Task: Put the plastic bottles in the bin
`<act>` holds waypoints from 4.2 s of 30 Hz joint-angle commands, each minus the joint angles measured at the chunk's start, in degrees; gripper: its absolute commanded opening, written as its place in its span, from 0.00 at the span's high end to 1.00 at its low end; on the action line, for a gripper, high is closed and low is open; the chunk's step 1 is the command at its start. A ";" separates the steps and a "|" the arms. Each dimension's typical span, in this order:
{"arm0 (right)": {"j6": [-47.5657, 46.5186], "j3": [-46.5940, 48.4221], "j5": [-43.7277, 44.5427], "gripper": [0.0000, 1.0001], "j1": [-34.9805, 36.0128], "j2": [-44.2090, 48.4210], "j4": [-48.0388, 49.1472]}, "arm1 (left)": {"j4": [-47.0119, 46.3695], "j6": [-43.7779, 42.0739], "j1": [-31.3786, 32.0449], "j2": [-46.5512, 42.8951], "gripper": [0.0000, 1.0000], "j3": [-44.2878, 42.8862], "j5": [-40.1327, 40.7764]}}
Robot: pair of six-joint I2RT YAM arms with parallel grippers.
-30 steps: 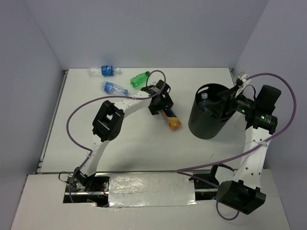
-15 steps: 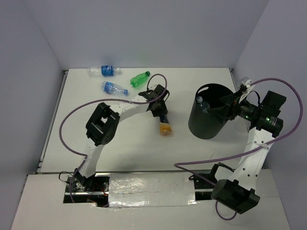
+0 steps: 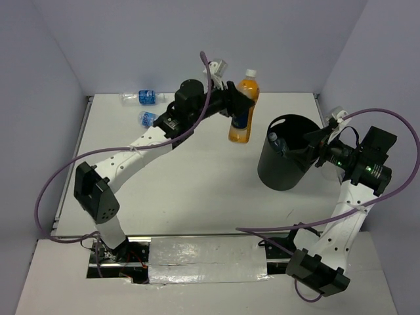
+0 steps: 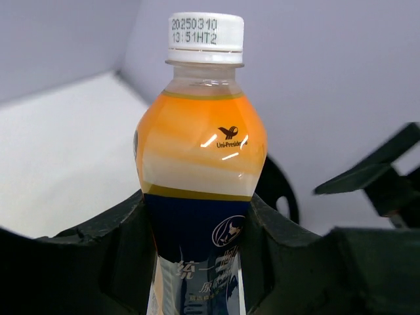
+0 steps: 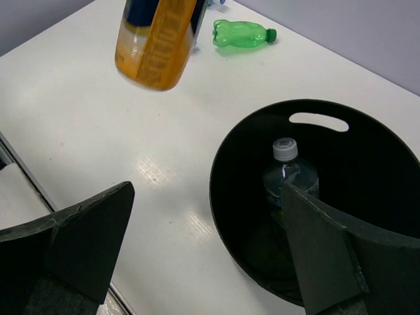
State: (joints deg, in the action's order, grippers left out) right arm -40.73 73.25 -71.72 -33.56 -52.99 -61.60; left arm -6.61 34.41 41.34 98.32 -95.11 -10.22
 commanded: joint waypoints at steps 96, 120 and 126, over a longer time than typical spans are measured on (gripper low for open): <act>10.41 -24.39 48.25 0.00 -11.35 -23.47 54.40 | 6.08 -16.66 -9.35 -51.04 0.01 46.42 2.22; 13.74 -16.84 40.52 0.82 -9.24 7.43 41.74 | 10.65 -19.65 -9.35 -58.95 0.01 50.46 3.54; 21.82 -4.55 36.50 0.82 -9.15 11.07 41.76 | 10.65 -19.91 -9.35 -58.86 0.01 50.37 1.96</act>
State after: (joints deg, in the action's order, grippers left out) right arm -24.77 63.00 -31.31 -42.98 -40.93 -19.57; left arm 5.80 16.16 32.27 40.01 -44.29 -6.83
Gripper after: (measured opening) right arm 0.797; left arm 0.994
